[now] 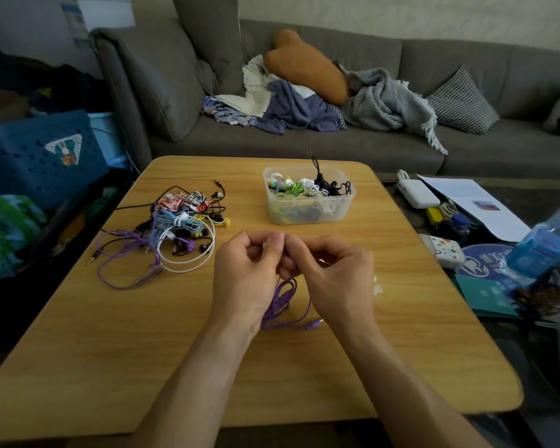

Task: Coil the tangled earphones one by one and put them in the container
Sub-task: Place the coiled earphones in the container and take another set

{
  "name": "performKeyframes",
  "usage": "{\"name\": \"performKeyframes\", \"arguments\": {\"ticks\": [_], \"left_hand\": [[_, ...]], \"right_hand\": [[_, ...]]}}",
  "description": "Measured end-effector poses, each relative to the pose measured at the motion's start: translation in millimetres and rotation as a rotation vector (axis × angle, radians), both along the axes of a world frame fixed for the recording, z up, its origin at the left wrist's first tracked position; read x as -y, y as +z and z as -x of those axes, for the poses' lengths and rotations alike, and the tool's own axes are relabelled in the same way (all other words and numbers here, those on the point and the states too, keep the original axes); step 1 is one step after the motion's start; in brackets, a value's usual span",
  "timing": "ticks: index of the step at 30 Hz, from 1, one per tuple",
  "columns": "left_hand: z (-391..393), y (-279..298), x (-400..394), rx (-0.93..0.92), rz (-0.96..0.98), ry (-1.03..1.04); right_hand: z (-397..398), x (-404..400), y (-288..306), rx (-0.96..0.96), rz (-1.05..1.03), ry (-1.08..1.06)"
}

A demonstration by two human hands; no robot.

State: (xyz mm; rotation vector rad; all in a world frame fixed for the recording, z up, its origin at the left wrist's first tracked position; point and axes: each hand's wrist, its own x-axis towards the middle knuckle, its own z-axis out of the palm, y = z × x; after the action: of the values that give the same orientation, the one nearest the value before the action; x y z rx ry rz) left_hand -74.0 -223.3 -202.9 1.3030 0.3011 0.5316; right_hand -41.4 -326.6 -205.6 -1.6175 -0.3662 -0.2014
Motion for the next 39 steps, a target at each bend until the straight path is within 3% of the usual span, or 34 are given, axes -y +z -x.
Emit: {"name": "performKeyframes", "arguments": {"ticks": [5,11,19,24,39], "left_hand": [[2,3,-2,0.03,-0.167,-0.027],[3,5,-1,0.037,-0.159,-0.005],[3,9,-16,-0.012,-0.31,-0.084],[4,8,-20,-0.051,-0.433,-0.128],[10,7,-19,-0.152,-0.402,-0.243]], "right_hand": [[1,1,0,0.036,-0.025,-0.011],[-1,1,-2,0.026,-0.095,0.03],[-15,19,5,-0.225,-0.155,0.333],[-16,23,6,-0.282,-0.214,0.39],[-19,34,8,-0.391,-0.069,0.526]]}}
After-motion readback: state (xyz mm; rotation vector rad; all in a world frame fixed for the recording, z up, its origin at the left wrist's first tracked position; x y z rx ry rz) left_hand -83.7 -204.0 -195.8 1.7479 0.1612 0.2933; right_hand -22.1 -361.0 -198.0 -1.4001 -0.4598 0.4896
